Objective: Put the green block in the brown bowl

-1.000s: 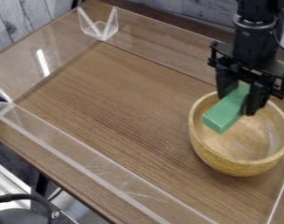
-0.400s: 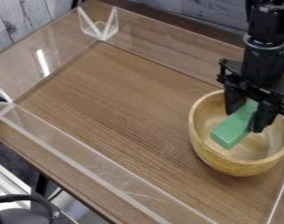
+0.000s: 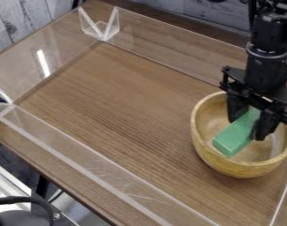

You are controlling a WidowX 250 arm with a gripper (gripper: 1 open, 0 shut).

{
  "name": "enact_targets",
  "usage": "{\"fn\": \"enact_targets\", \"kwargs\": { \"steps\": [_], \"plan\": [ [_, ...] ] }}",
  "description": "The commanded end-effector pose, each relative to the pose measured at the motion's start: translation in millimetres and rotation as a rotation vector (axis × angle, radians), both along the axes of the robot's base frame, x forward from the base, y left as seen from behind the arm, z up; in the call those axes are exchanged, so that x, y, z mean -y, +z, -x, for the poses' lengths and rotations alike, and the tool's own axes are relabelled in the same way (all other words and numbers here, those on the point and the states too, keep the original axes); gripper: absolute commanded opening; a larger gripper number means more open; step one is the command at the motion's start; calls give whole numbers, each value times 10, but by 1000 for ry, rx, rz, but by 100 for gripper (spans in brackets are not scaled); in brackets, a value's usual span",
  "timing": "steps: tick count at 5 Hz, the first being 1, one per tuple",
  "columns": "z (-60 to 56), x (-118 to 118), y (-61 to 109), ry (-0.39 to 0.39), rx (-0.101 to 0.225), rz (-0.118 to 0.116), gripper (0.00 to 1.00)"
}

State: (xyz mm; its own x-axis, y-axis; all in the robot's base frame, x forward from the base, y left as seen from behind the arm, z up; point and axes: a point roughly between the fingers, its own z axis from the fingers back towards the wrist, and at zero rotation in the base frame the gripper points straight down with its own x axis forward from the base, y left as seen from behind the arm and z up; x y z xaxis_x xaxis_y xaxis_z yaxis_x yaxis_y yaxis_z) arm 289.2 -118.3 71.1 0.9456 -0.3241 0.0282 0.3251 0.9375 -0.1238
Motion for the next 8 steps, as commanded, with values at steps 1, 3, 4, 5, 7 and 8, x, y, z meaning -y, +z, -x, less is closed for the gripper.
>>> {"fn": "enact_targets", "kwargs": {
  "steps": [1, 3, 4, 5, 7, 8],
  "plan": [
    [-35, 42, 74, -8, 32, 14, 0],
    [-42, 62, -1, -15, 20, 11, 0],
    [-51, 61, -31, -15, 14, 9, 0],
    [-65, 60, -63, -15, 9, 6, 0],
    [-88, 58, -116, -13, -1, 2, 0],
    [-97, 51, -125, -10, -4, 3, 0]
  ]
}}
